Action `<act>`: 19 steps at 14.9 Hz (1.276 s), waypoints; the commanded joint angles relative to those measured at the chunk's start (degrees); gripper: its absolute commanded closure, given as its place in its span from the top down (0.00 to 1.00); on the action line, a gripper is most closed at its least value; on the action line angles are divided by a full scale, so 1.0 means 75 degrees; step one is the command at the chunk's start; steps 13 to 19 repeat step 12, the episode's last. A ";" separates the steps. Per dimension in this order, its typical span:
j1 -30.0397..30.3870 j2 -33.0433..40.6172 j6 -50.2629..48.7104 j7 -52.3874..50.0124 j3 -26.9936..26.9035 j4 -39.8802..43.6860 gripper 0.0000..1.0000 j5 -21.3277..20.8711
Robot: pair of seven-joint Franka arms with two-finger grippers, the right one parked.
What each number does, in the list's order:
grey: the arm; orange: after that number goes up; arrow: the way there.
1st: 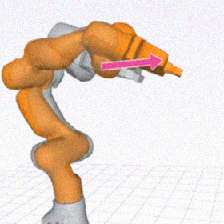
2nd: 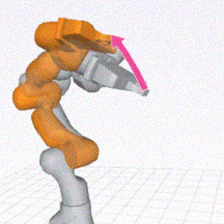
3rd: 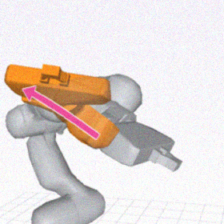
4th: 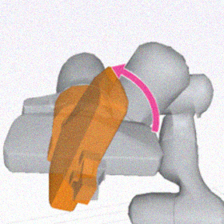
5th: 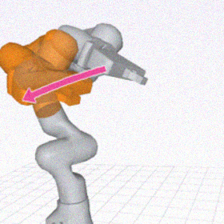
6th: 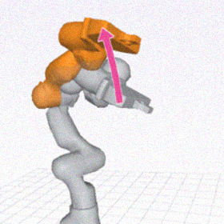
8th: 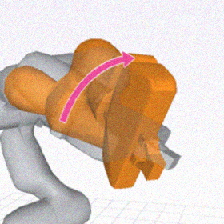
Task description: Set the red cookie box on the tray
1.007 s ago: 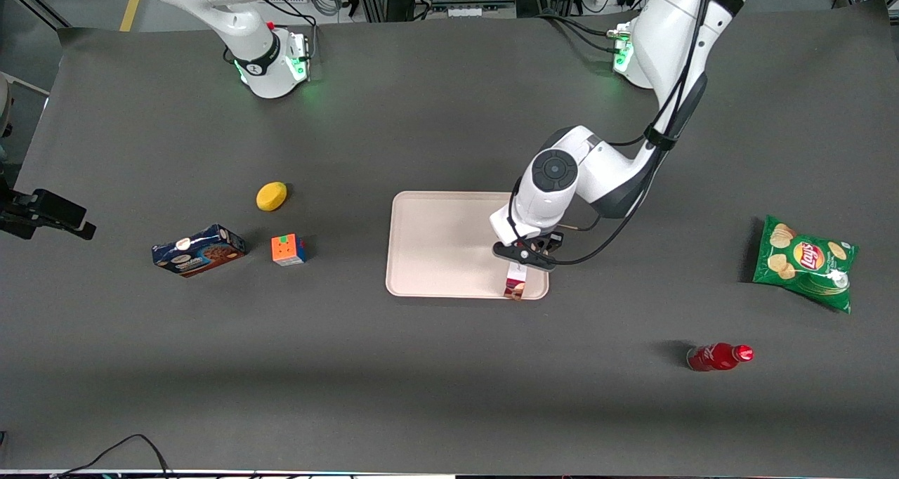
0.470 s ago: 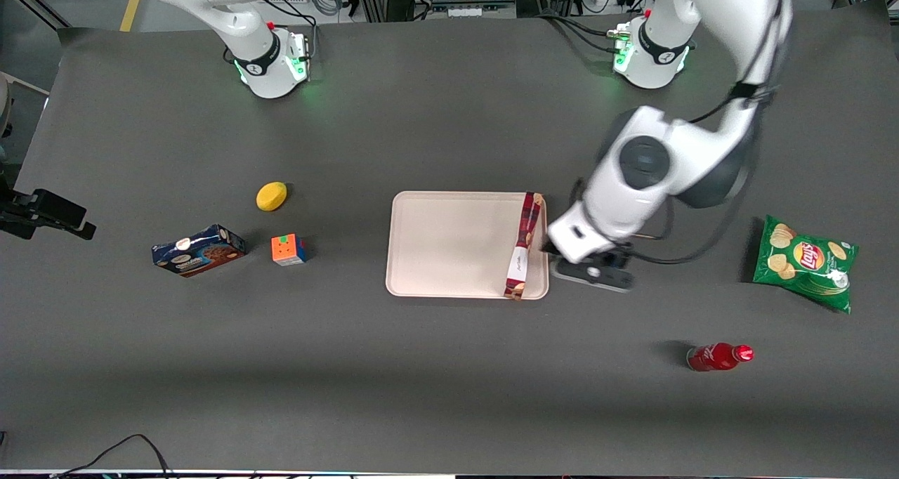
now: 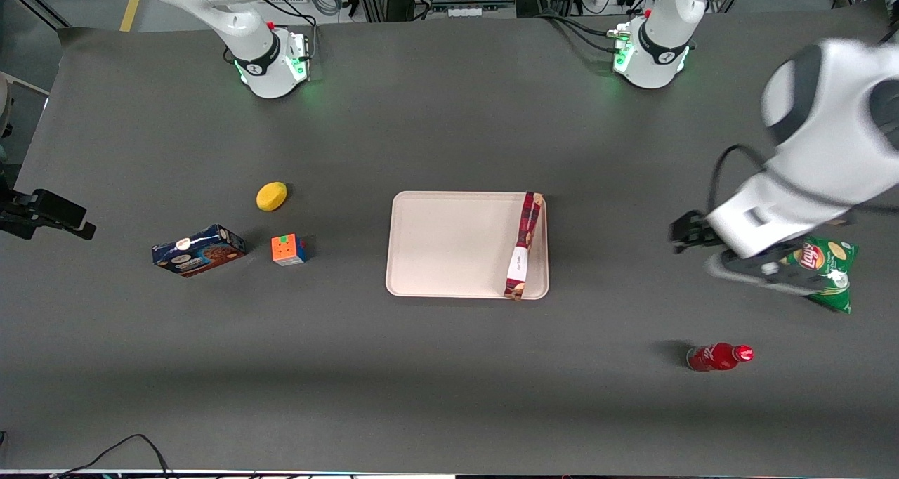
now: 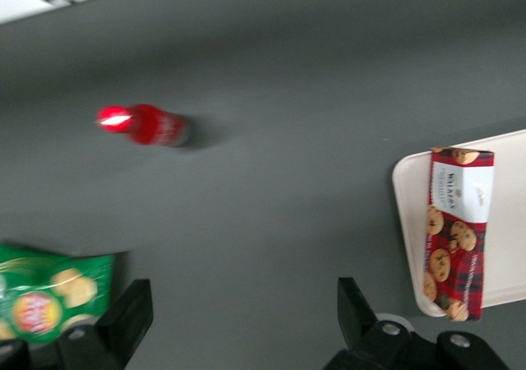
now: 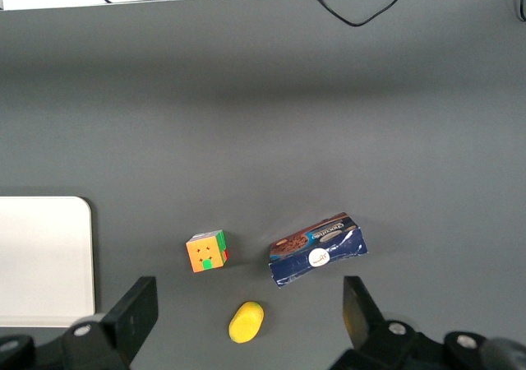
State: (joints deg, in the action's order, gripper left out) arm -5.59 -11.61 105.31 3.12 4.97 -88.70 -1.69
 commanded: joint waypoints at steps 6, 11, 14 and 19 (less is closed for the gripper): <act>0.0873 0.2073 -0.0881 0.0673 -0.0581 -0.0768 1.00 0.0073; 0.0991 0.2274 -0.0904 0.0673 -0.0593 -0.0923 1.00 0.0085; 0.0991 0.2286 -0.0916 0.0673 -0.0593 -0.0981 1.00 0.0085; 0.0991 0.2286 -0.0916 0.0673 -0.0593 -0.0981 1.00 0.0085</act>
